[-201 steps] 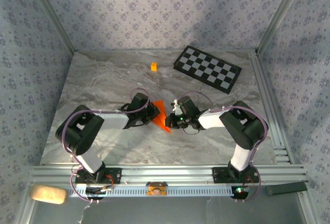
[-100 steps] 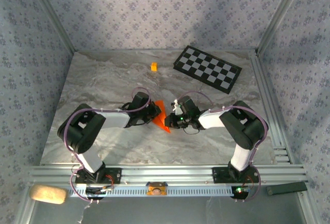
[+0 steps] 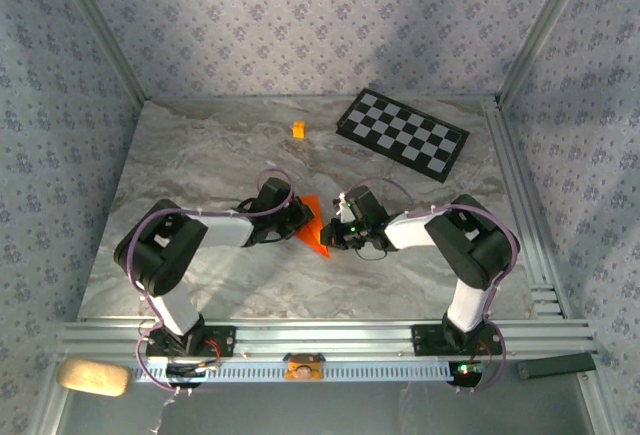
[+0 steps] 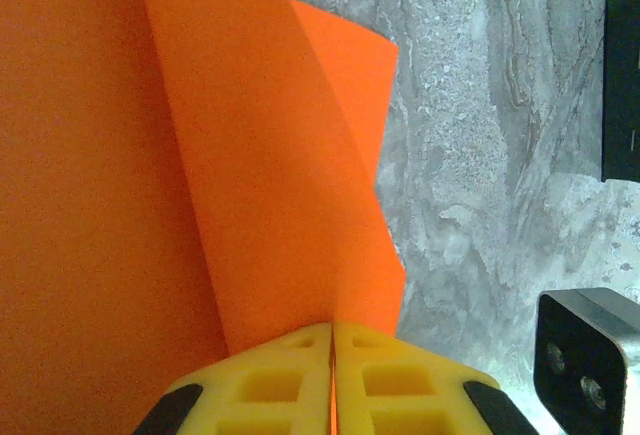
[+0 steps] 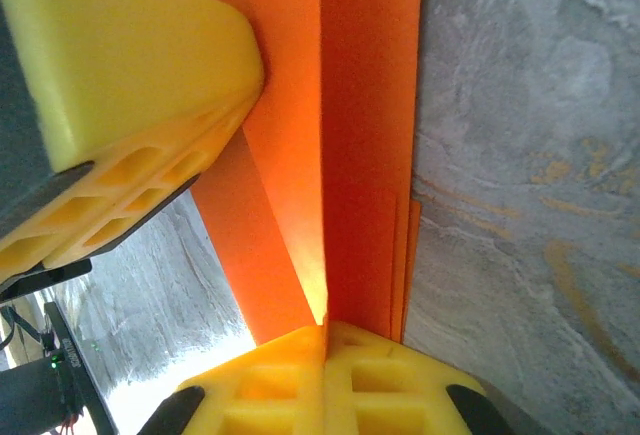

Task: Fold a paper plane with a square sheet of paper (pick it up from the middle)
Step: Fourth fold the wing at the center of the table.

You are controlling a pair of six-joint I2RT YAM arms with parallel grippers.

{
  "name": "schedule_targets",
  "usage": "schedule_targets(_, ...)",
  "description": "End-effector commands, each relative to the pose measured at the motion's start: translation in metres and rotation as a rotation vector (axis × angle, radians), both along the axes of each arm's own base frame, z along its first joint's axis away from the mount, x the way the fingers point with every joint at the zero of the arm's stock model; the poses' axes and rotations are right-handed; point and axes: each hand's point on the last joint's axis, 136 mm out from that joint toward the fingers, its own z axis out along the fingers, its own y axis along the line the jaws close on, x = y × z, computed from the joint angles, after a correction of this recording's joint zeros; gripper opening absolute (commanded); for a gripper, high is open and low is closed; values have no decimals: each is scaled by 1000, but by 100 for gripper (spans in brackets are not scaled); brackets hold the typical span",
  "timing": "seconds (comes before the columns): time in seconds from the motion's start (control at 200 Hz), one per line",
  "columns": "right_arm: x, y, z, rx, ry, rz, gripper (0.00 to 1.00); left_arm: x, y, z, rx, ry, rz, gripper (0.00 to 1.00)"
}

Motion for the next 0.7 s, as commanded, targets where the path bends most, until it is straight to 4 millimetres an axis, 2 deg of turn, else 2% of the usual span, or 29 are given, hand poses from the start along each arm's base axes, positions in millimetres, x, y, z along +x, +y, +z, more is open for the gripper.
schedule_targets(0.0,-21,-28,-46,-160,144,-37,3,4,-9,7,-14,-26,-33,9)
schedule_targets(0.695,-24,-33,-54,-187,177,-50,2,5,-17,-4,-18,1,-56,9)
